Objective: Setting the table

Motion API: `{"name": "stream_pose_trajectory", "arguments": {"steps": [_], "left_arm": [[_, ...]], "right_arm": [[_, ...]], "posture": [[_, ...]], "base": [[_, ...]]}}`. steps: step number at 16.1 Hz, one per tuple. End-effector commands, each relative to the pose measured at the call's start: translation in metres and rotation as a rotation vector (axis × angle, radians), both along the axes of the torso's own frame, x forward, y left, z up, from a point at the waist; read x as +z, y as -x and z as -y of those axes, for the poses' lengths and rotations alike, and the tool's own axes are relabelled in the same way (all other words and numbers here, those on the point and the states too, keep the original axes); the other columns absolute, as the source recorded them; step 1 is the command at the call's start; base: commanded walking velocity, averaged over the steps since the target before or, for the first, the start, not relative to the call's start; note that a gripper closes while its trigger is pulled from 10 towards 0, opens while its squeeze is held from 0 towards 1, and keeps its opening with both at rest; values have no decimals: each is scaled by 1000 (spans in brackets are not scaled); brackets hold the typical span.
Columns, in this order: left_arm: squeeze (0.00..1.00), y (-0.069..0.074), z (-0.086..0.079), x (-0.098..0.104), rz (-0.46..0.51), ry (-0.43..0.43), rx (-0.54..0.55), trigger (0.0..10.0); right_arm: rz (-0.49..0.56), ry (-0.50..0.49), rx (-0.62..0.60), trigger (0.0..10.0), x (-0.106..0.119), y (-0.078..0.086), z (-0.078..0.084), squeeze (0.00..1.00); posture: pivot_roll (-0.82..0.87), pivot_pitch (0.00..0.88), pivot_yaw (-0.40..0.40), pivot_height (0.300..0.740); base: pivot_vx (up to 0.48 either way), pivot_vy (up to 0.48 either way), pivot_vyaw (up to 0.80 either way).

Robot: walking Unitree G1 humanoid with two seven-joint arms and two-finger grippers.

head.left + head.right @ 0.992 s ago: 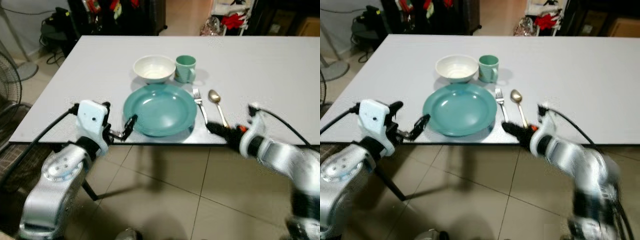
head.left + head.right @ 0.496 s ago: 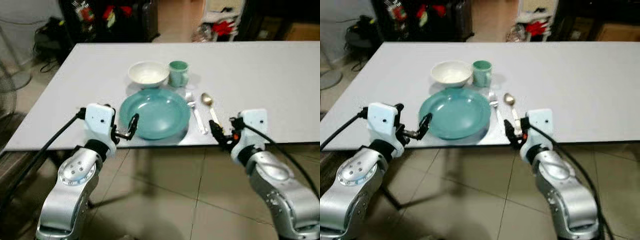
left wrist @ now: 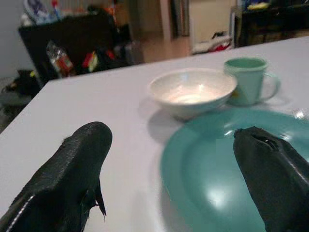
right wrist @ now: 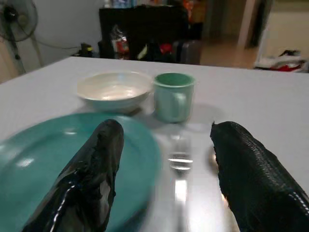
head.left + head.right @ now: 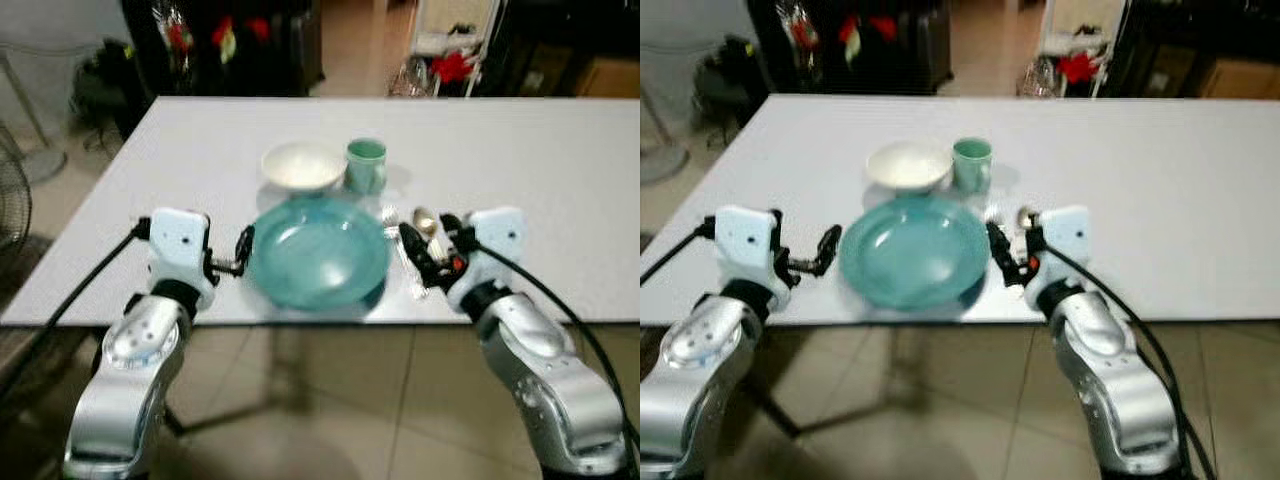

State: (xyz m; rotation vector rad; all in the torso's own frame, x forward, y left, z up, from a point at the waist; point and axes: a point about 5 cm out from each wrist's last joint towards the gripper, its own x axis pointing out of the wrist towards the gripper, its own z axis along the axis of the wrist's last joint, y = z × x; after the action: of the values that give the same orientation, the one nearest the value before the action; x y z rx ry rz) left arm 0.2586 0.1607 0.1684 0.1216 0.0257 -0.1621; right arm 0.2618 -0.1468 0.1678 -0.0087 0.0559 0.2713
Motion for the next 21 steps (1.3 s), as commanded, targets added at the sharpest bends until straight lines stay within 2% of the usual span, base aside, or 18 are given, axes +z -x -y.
{"name": "stream_pose_trajectory", "arguments": {"steps": [1,12,18,21], "left_arm": [[0,1,4,1,6,-9,-22,10000],[0,2,4,-1,1,-12,-43,10000],[0,3,4,-1,2,-11,-46,10000],[0,5,2,-1,2,-15,-42,10000]], "right_arm": [[11,2,-12,10000,1,-1,3,110],[40,17,7,10000,2,-4,4,98],[44,16,51,10000,3,-4,-2,102],[60,67,136,10000,5,-5,-12,133]], "posture": [[-97,10,25,740],[-100,11,31,740],[-98,13,23,740],[-84,15,14,740]], "base": [[300,0,0],[300,0,0],[298,0,0],[298,0,267]]}}
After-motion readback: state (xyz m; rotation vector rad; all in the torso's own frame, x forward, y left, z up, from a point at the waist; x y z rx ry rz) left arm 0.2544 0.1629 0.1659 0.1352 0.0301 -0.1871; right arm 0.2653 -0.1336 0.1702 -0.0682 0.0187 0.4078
